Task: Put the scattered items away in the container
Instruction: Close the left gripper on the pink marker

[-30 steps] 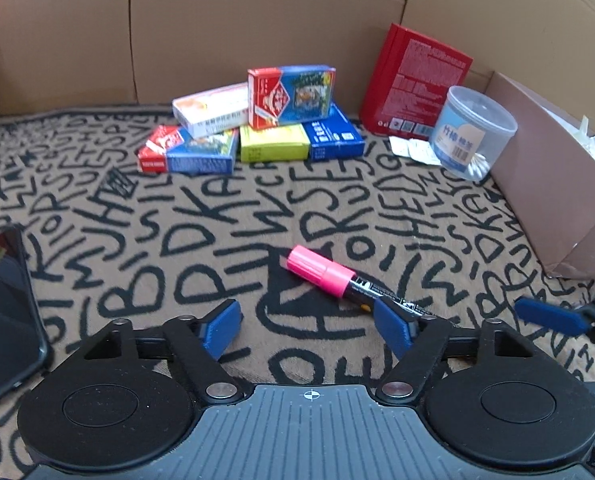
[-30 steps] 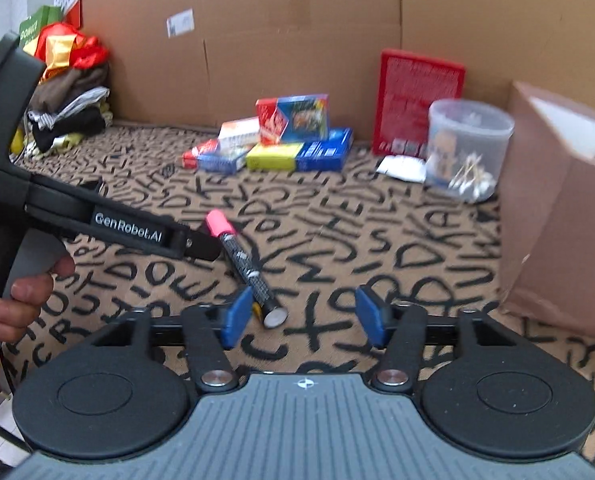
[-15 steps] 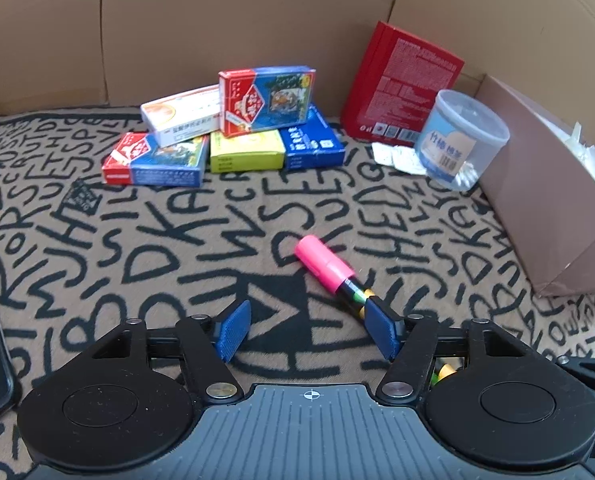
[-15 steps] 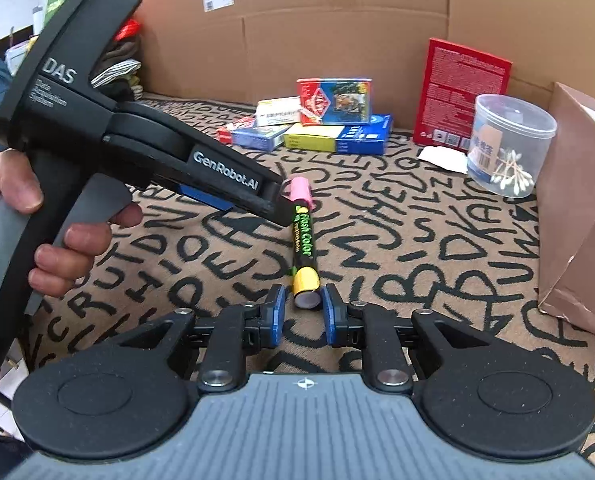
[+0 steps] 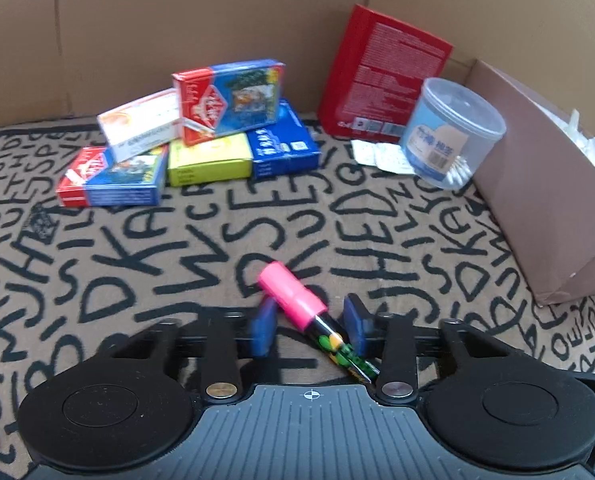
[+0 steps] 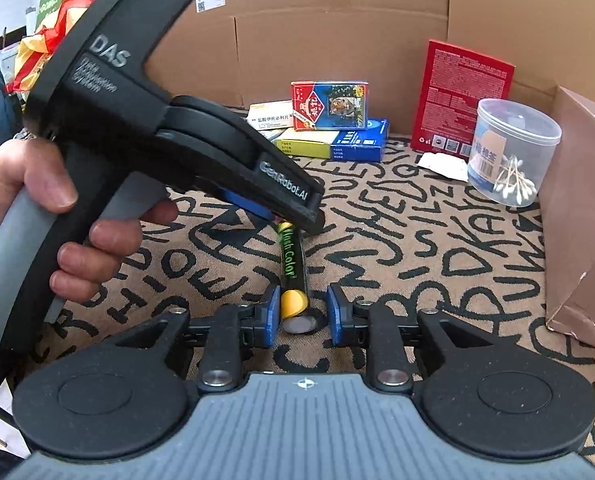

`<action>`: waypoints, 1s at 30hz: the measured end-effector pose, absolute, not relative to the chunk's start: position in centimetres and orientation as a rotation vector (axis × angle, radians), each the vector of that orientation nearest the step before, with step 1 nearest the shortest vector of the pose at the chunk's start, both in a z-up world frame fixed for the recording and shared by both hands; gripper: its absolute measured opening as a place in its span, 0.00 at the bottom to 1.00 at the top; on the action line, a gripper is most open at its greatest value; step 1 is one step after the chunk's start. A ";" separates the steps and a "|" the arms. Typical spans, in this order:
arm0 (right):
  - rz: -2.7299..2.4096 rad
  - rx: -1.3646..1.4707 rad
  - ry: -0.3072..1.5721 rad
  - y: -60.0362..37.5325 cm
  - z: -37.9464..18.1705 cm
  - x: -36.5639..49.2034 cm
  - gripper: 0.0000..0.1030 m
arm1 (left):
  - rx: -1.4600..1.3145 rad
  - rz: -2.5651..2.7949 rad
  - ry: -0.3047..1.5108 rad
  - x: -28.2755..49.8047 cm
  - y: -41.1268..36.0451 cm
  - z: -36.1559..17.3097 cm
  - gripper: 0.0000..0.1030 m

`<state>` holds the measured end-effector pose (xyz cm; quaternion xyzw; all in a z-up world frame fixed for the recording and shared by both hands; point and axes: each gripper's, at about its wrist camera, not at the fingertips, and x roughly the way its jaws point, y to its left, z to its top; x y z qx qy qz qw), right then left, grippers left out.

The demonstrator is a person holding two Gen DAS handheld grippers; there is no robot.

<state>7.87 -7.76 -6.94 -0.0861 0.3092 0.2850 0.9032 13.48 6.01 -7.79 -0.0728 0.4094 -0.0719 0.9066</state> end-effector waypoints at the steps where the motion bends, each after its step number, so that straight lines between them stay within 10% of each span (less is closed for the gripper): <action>1: 0.592 -0.180 0.638 -7.7 -6.9 7.8 0.31 | -0.149 -0.158 0.846 13.5 5.9 -7.8 0.30; 7: 0.582 -0.197 0.628 -7.2 -7.1 8.0 0.32 | -0.152 -0.191 0.846 13.6 5.4 -7.9 0.53; 11: 0.570 -0.219 0.622 -6.7 -7.1 8.0 0.31 | -0.095 -0.169 0.840 13.7 4.4 -8.0 0.32; 14: 0.571 -0.206 0.630 -7.0 -6.9 7.7 0.19 | -0.108 -0.169 0.844 13.5 4.4 -7.9 0.31; 30: 0.502 -0.125 0.500 -11.1 -2.9 4.9 0.19 | -0.100 -0.232 0.733 12.1 0.6 -2.1 0.30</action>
